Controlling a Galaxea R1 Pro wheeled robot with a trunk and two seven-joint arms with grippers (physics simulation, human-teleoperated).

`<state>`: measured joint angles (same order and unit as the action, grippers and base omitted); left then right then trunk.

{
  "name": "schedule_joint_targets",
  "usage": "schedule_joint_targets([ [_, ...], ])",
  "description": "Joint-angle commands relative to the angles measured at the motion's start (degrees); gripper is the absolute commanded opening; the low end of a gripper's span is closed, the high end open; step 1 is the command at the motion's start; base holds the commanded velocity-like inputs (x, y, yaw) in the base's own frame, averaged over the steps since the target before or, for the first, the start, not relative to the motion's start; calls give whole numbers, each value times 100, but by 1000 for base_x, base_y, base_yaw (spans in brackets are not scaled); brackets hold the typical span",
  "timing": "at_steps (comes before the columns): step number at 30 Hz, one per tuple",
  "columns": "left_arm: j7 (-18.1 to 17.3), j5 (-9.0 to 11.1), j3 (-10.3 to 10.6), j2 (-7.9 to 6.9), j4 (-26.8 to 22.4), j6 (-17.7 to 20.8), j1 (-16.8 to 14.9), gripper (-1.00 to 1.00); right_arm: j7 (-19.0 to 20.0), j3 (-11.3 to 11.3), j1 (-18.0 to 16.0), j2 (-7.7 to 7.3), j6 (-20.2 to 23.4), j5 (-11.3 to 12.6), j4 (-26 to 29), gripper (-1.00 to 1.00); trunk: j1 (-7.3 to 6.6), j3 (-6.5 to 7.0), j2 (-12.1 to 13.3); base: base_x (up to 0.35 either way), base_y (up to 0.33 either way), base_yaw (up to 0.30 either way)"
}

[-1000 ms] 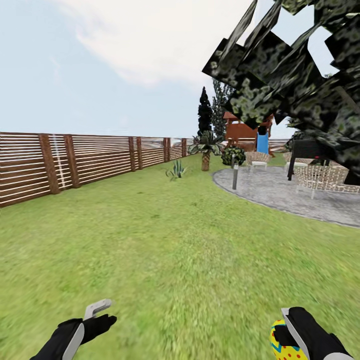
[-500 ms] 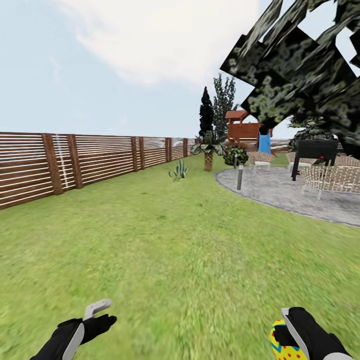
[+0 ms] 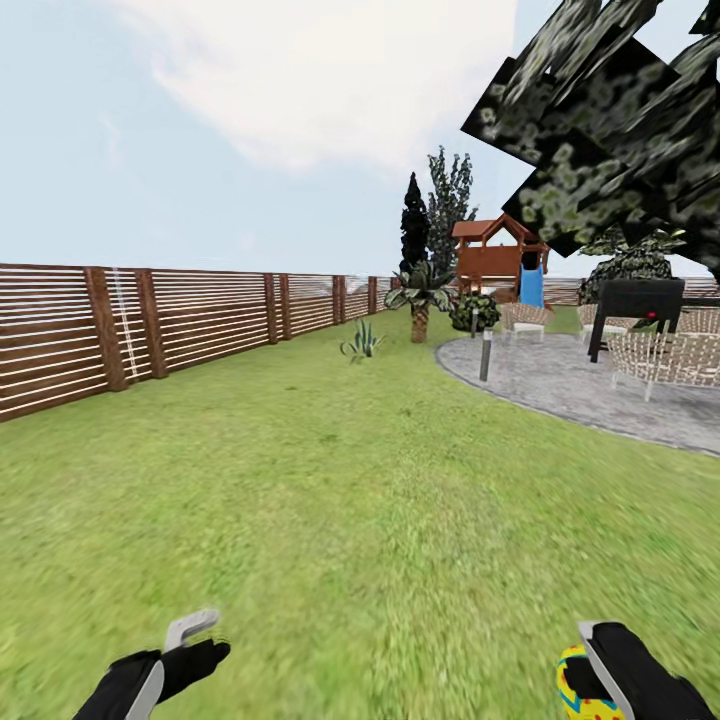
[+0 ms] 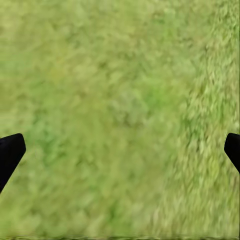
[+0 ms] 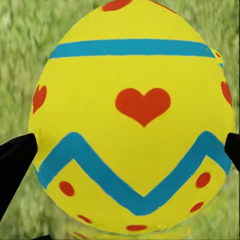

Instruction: Take the three Easter eggs out of the wicker basket on the lawn in the garden, then place them on the lawn next to a single tree (choose any tree) so that all three eggs are next to the same tree and none are left in the basket.

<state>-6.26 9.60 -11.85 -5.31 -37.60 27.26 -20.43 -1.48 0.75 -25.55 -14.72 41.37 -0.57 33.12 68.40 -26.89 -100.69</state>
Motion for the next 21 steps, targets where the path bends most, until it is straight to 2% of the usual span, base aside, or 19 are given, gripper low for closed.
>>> schedule_joint_targets([
  [1, -16, 29, -19, 9, 26, 5, 30, 100, 3, 0, 21, -3, -6, -2, 42, -100, 0, -6, -4, 0, 0, 0],
  [4, -22, 33, -27, 5, 124, -92, 126, 100, 24, -30, 22, 6, -103, -10, 55, -100, 0, 8, -4, 0, 0, -119],
  [10, -27, 38, -34, 4, 132, -309, 127, 100, 9, -23, 23, -3, -271, -14, 45, -100, 0, 40, -4, 0, 0, -239],
  [14, -25, 34, -28, 4, 138, -309, 127, 100, 6, 13, 22, -62, -270, 11, 48, -100, 0, 62, -4, 0, 0, -248],
  [21, -25, 33, -28, 12, 139, -309, 127, 100, -1, 31, 23, -80, -261, 20, 45, -100, 0, 100, -4, 0, 0, -248],
])
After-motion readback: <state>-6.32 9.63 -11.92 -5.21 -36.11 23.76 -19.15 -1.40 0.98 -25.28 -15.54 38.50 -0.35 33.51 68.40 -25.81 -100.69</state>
